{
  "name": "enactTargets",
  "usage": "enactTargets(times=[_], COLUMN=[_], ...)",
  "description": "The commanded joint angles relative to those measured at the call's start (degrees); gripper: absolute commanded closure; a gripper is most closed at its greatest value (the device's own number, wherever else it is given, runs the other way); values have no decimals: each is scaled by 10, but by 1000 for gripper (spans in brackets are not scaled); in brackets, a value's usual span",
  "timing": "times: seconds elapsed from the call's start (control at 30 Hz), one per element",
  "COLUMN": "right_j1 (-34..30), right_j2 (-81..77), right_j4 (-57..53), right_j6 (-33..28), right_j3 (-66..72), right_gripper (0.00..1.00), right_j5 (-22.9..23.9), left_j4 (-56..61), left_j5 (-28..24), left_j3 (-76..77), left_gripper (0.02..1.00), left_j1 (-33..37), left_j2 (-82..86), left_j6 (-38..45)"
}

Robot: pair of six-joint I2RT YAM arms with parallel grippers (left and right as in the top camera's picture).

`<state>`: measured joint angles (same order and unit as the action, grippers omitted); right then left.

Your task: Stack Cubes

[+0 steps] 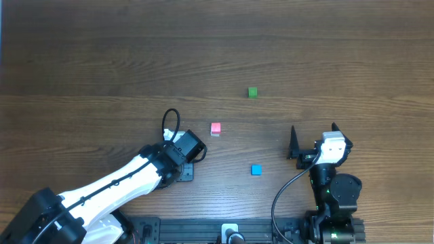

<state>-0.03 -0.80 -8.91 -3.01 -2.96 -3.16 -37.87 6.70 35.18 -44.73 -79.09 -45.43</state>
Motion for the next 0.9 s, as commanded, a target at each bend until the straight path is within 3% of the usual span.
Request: enactTargets(times=[0.03,0.57,0.77,0.9], right_j1=[-4,-4,-4,-4], right_j2=[5,5,5,5], right_j4=[2,2,2,2], right_j6=[2,2,2,2], right_j3=[5,5,5,5], right_gripper=[7,7,7,7], right_j5=[-8,-8,-8,-8], left_j4=[0,17,36,23], left_j5=[9,-2,-9,-7], left_j3=[-5,-5,3,52], left_gripper=[560,803,976,976], left_j1=[-1,-1,-1,-1], left_j2=[-5,-27,-27,-29], left_j6=[4,0,-17,-17])
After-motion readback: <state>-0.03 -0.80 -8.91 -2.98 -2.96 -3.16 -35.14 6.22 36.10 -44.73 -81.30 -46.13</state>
